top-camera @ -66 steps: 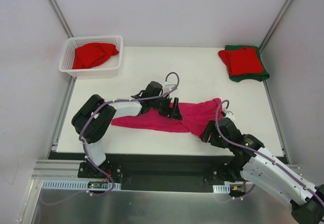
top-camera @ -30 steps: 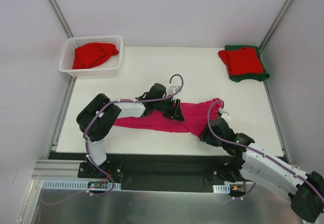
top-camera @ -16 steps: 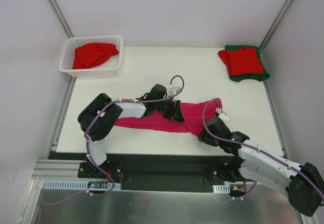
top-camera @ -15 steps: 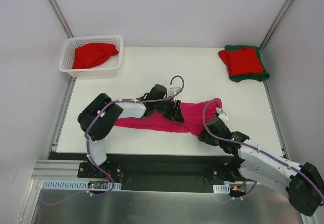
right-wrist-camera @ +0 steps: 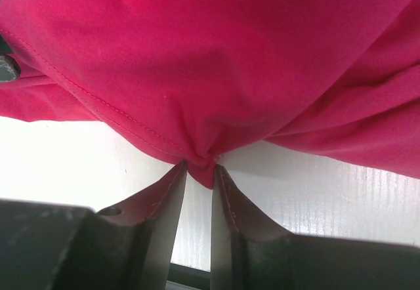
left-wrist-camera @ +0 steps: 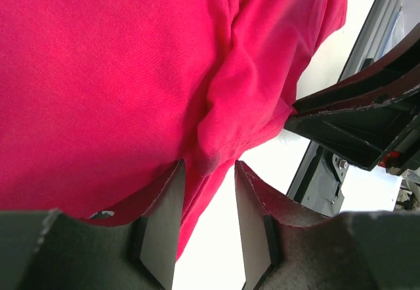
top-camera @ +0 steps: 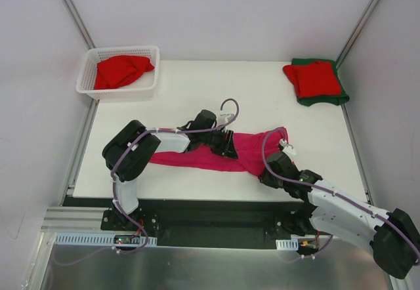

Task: Fold and stack the t-shirts
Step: Fold the other side of the tshirt into a rectangle

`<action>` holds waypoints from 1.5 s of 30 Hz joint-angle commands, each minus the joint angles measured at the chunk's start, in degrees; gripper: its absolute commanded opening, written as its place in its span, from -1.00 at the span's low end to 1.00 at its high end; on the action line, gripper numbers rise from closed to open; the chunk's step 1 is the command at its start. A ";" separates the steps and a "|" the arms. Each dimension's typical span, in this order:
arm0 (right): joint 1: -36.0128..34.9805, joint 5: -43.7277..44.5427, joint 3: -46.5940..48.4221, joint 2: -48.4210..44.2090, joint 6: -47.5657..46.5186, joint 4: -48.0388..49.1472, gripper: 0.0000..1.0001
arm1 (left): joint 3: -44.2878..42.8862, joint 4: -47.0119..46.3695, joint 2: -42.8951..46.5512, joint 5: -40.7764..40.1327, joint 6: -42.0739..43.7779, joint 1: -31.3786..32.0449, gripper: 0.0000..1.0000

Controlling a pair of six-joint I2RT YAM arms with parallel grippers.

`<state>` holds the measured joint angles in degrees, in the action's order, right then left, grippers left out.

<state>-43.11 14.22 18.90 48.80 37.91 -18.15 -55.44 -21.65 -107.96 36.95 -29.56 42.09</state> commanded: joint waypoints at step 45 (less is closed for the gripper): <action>-1.10 2.13 0.35 1.13 0.41 -0.57 -0.91 | -1.25 -2.96 -2.52 -1.35 -1.46 1.51 -0.79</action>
<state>-43.81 14.63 18.90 49.39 37.93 -18.22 -55.46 -22.31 -110.39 35.53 -30.83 43.16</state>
